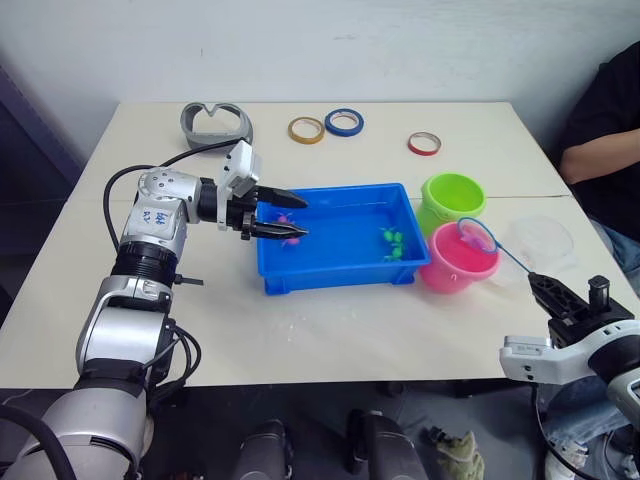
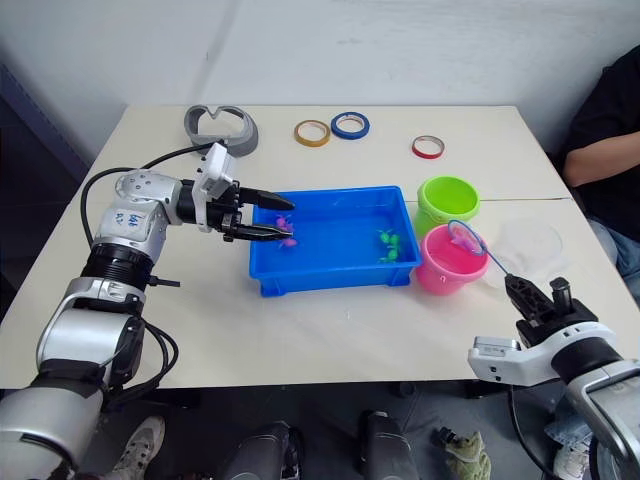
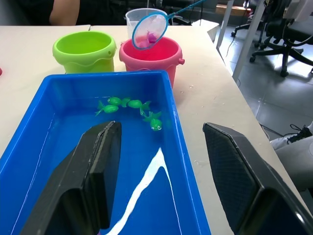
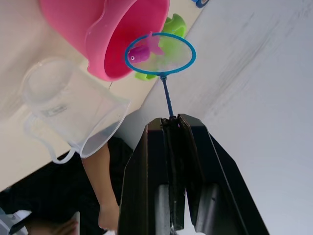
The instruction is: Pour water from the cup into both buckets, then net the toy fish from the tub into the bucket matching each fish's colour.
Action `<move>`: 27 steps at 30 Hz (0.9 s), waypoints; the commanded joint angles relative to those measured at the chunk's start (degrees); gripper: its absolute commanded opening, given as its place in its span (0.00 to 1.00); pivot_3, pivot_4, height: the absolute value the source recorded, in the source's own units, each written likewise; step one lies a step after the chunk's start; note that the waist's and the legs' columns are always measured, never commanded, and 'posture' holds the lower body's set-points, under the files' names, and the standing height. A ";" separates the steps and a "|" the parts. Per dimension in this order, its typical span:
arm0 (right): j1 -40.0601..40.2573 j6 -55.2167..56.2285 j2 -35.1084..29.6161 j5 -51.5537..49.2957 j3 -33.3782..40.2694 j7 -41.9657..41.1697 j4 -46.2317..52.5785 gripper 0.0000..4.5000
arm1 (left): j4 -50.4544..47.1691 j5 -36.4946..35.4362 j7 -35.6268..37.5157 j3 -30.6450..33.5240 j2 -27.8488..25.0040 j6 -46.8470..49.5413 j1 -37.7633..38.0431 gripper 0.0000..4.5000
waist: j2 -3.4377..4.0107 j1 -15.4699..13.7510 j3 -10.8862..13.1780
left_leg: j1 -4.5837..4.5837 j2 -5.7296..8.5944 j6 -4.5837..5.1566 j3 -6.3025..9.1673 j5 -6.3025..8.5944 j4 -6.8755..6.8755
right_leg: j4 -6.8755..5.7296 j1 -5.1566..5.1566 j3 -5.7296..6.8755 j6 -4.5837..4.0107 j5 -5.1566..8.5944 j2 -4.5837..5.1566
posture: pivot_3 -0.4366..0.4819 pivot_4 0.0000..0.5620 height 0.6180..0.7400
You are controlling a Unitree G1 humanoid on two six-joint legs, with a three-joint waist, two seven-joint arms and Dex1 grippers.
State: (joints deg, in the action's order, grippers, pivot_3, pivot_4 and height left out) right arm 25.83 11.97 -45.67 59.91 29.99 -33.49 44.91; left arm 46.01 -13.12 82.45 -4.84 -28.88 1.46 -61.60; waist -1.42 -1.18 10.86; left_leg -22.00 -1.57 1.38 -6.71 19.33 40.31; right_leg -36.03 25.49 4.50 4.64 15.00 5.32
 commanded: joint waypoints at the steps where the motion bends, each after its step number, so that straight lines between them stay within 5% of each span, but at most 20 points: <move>1: 1.16 1.40 1.77 3.35 2.70 3.00 2.03 0.00 | -0.35 0.05 0.40 1.07 -0.09 -0.85 -1.06 0.66 | 0.00 0.01 0.00 | 0.01 0.00 0.00 0.00 0.00 0.01 | -0.01 0.00 -0.01 0.00 0.00 0.00 | 0.48 0.27 0.78; 9: 3.10 2.34 7.14 11.42 2.26 9.22 1.86 0.00 | -0.39 -0.05 0.37 1.08 0.18 -0.92 -0.95 0.66 | 0.00 0.06 0.00 | 0.05 0.01 -0.02 -0.03 -0.02 0.02 | -0.07 -0.01 -0.06 0.00 0.00 -0.01 | 0.48 0.27 0.78; 16: 0.96 1.03 9.34 6.87 1.45 9.38 1.30 0.00 | -0.88 -0.25 0.31 1.37 -0.16 -0.77 -0.48 0.66 | 0.00 0.11 0.00 | 0.06 0.00 -0.03 -0.02 -0.03 0.02 | -0.09 -0.01 -0.06 -0.01 0.00 -0.03 | 0.48 0.27 0.78; 21: -6.57 -4.71 10.01 -7.73 -1.45 0.20 2.01 0.00 | -1.27 -0.22 -0.29 2.18 -1.55 -0.17 0.05 0.66 | 0.00 0.81 0.00 | 0.10 0.00 -0.02 -0.01 -0.04 0.02 | -0.12 -0.04 -0.08 -0.01 0.00 -0.02 | 0.48 0.27 0.78; 27: -23.49 -26.60 12.89 -25.25 -8.95 -15.98 5.68 0.00 | -1.23 1.06 -3.95 3.32 -5.81 1.98 1.11 0.66 | -0.01 2.05 -0.01 | 0.20 -0.05 -0.02 0.01 -0.04 0.02 | -0.23 -0.06 -0.10 -0.02 0.01 -0.02 | 0.48 0.27 0.78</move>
State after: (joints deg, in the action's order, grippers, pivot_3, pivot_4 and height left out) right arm 5.02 -8.06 -32.92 39.06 22.07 -45.79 47.67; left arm 45.92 -12.77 79.66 -3.07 -33.15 2.65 -60.54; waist -1.43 0.87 10.86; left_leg -21.77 -1.61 1.34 -6.70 19.28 40.33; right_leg -36.32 25.43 4.39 4.61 15.01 5.32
